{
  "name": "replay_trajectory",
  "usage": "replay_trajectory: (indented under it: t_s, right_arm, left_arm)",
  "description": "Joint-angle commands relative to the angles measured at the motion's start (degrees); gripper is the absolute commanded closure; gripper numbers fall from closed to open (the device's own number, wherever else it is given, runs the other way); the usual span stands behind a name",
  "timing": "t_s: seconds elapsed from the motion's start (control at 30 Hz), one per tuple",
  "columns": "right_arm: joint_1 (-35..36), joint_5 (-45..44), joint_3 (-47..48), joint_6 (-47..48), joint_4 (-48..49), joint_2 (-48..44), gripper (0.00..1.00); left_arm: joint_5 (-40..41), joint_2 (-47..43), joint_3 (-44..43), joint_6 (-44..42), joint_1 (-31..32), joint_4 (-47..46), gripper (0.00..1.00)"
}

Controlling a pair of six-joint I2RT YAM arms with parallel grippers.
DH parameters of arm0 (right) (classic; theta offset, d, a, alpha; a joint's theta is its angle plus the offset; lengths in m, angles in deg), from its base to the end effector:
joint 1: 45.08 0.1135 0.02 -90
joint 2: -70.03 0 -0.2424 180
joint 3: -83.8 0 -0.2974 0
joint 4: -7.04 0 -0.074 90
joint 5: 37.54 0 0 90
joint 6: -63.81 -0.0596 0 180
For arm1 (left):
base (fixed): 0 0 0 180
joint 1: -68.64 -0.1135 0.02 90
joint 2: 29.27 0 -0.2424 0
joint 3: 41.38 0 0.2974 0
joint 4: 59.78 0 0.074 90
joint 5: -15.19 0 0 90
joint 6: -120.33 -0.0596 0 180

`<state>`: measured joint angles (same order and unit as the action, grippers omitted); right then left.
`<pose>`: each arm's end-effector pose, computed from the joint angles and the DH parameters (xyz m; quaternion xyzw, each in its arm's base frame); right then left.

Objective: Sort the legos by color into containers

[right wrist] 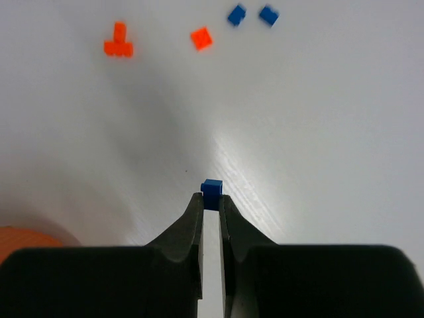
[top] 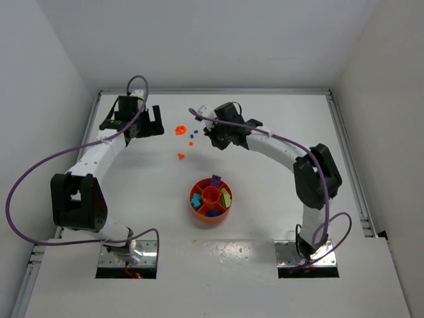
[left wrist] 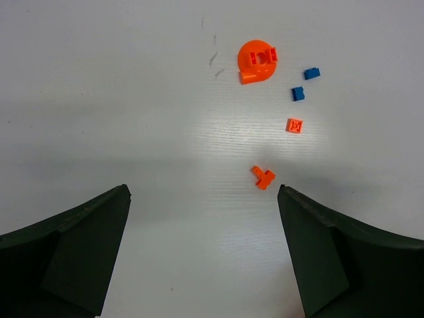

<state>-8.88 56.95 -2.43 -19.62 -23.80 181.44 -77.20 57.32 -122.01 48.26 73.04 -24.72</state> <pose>0.3849 0.2875 0.1492 -0.3536 0.8650 0.1260 0.3330 0.4008 -0.0333 0.2369 -0.0986 0.9045 -0.0989 0.4029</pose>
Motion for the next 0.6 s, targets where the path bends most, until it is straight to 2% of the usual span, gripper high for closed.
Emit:
replay_trajectory:
  t_s: [0.0,0.1,0.23,0.3,0.33,0.4,0.57]
  right_arm:
    - [-0.2,-0.4,0.9,6.1,2.3,-6.4,1.0]
    - [-0.2,8.4,1.5,10.0,-3.0,-10.8,1.0]
    - [-0.7,24.2,-4.5,17.8,-9.5,-18.6,1.0]
    - [-0.2,27.7,-5.7,21.4,-15.7,-21.7,1.0]
    - [0.5,30.1,-5.8,26.1,-18.6,-21.8,1.0]
    - [0.5,32.3,-5.2,31.2,-28.1,-22.5,1.0]
    - [0.0,35.1,-5.9,38.6,-37.1,-24.7,1.0]
  left_arm:
    - [-2.3,0.0,0.3,-0.7,-0.7,-1.8,0.0]
    - [-6.3,-0.6,0.9,-3.1,-0.7,-1.2,0.0]
    - [-10.4,-1.9,2.2,-3.7,-0.7,-1.2,0.0]
    - [-11.0,-3.1,2.7,-3.7,-0.7,-1.2,0.0]
    - [-11.0,-3.1,3.4,-4.3,-0.7,-1.2,0.0]
    - [-11.5,-4.9,4.3,-4.8,-0.7,-1.2,0.0]
    - [-12.0,-8.4,8.3,-6.1,-0.7,-1.2,0.0]
